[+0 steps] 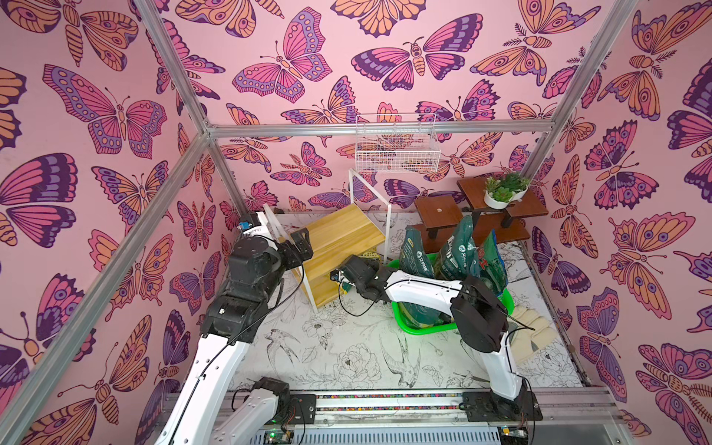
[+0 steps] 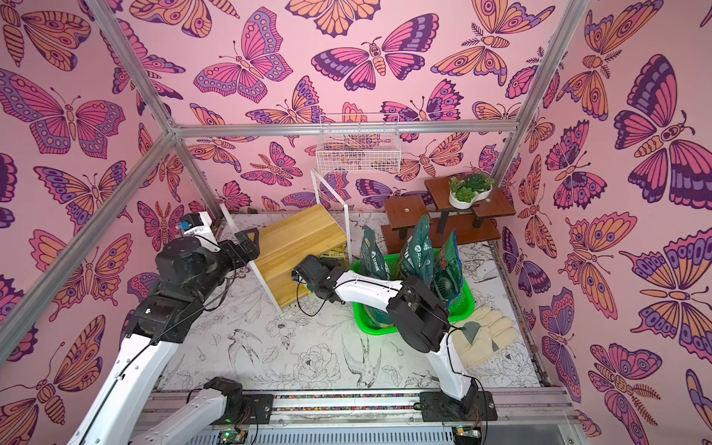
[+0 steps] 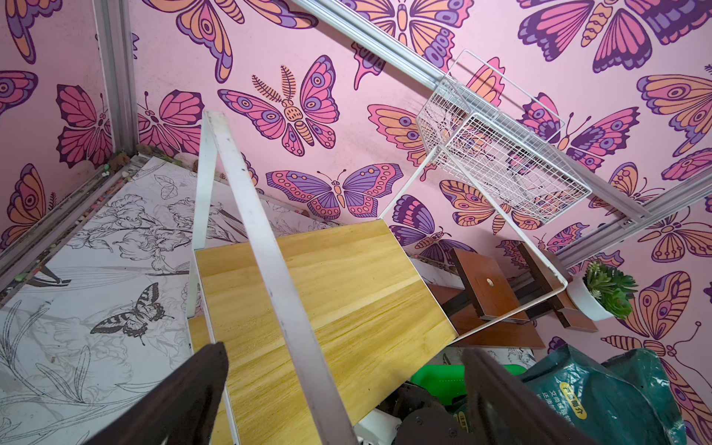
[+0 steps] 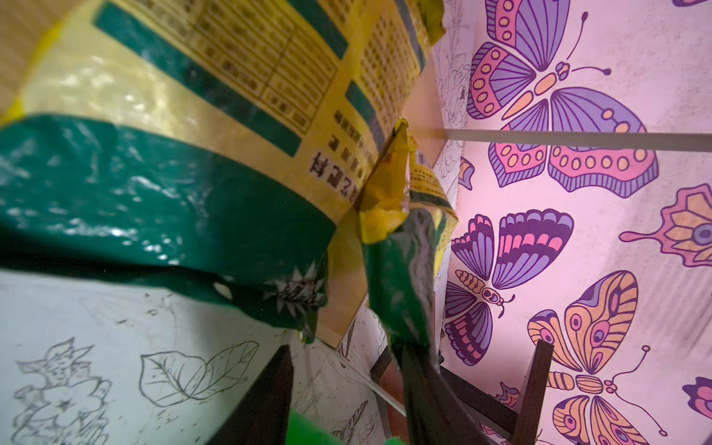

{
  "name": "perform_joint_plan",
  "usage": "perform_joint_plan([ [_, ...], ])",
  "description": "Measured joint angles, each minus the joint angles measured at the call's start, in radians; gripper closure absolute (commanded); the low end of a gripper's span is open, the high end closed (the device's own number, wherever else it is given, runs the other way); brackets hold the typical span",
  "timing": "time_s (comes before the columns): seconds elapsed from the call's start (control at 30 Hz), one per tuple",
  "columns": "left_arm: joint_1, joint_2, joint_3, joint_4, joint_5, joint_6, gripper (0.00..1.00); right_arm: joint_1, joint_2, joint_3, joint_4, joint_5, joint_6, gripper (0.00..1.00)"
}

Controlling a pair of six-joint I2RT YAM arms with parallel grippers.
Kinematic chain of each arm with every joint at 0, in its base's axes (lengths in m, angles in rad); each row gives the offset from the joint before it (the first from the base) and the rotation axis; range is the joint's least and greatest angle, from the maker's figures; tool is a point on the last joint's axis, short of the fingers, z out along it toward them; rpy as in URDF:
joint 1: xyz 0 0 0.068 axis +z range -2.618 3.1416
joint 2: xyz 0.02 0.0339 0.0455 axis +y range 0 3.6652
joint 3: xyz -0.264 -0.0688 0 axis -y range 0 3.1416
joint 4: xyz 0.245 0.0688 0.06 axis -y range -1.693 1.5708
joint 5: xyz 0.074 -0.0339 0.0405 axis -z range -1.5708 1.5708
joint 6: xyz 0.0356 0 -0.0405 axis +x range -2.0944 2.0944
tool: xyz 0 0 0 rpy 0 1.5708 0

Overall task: Take down the fertilizer bag from the shelf
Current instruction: Pick up the fertilizer bag from the shelf.

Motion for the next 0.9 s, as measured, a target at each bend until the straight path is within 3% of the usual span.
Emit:
perform_joint_plan([
  [0.9,0.0,0.028,0.025,0.0,0.01,-0.016,0.0,0.004,0.007,0.006,0.089,0.043,-0.069,0.45],
])
